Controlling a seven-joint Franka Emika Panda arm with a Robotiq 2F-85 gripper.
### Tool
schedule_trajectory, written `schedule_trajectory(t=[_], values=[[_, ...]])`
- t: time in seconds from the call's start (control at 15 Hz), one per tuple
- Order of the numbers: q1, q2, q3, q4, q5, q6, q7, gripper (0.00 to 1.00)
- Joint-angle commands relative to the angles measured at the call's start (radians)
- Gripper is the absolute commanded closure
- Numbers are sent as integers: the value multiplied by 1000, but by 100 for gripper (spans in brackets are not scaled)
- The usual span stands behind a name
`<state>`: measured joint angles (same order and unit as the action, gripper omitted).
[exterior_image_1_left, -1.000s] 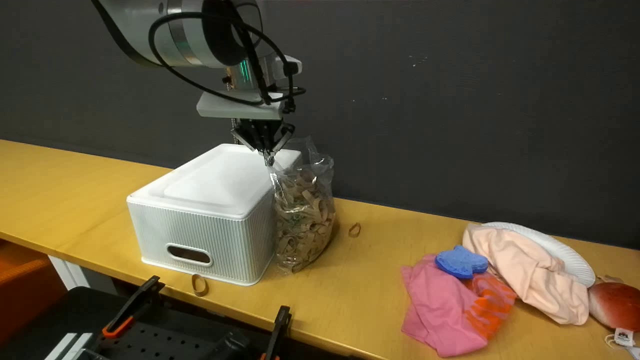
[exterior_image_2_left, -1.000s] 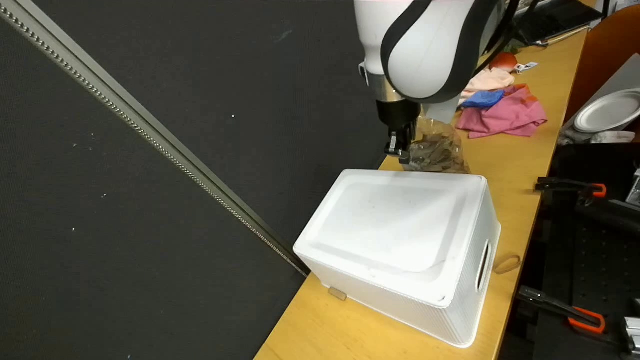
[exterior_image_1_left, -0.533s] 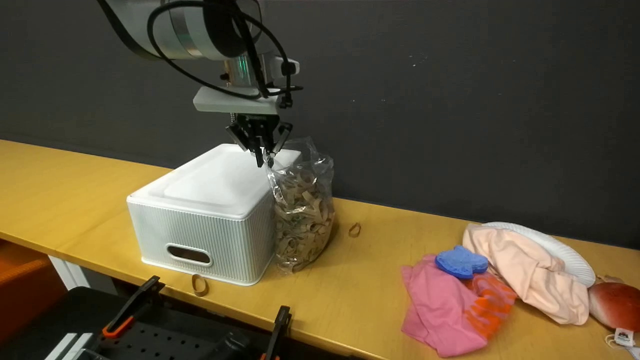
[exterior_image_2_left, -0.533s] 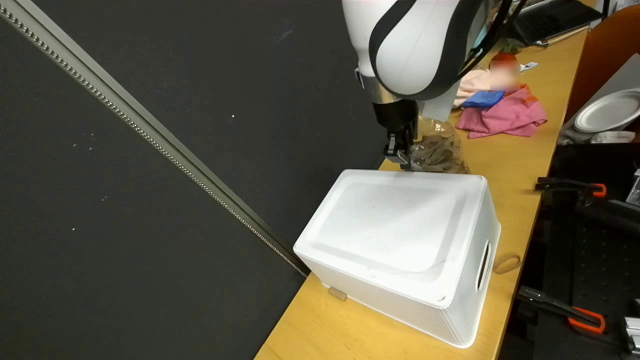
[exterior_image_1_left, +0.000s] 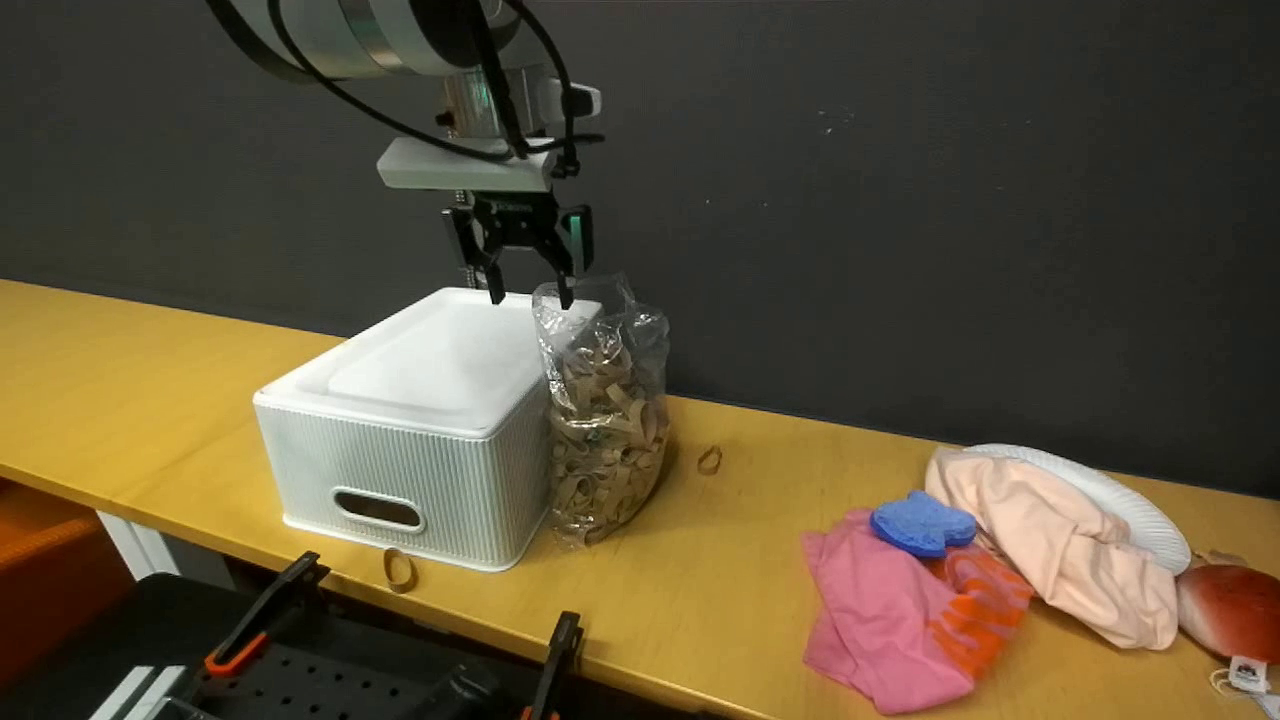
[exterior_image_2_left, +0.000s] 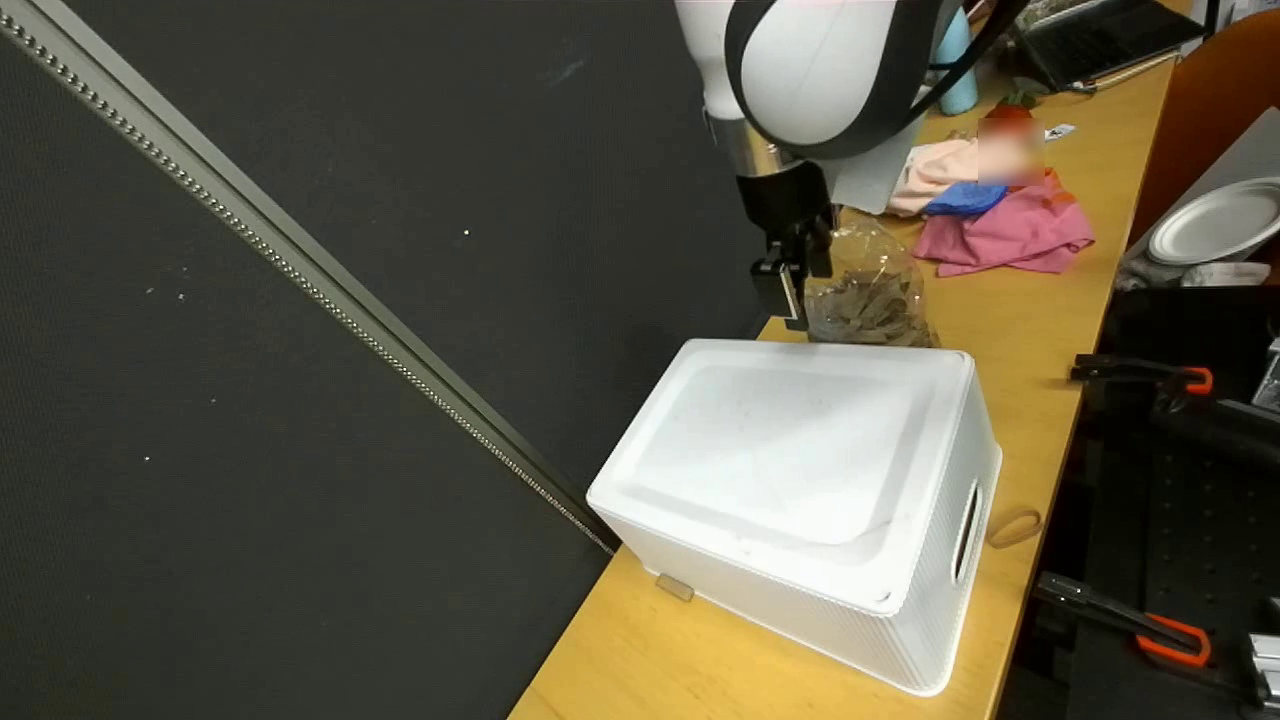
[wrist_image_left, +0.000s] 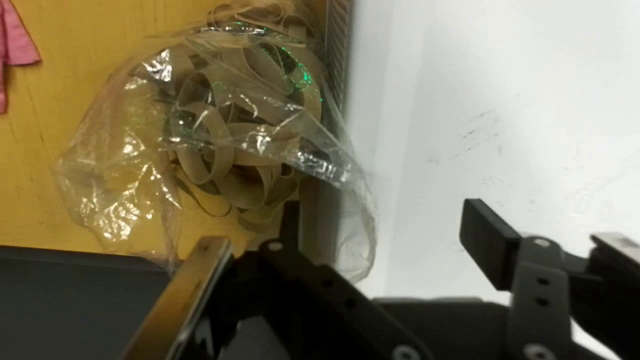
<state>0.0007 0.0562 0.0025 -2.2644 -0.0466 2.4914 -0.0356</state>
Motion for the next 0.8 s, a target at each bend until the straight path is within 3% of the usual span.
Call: schedule_trajectory(t=[0.0,0.4,0.73], values=[[6,-53,-2,23,-71,-97,80,0],[0,-40,0,101,-94,-254,129,0],[-1,-41,-2,85,-80,-234,109,0]])
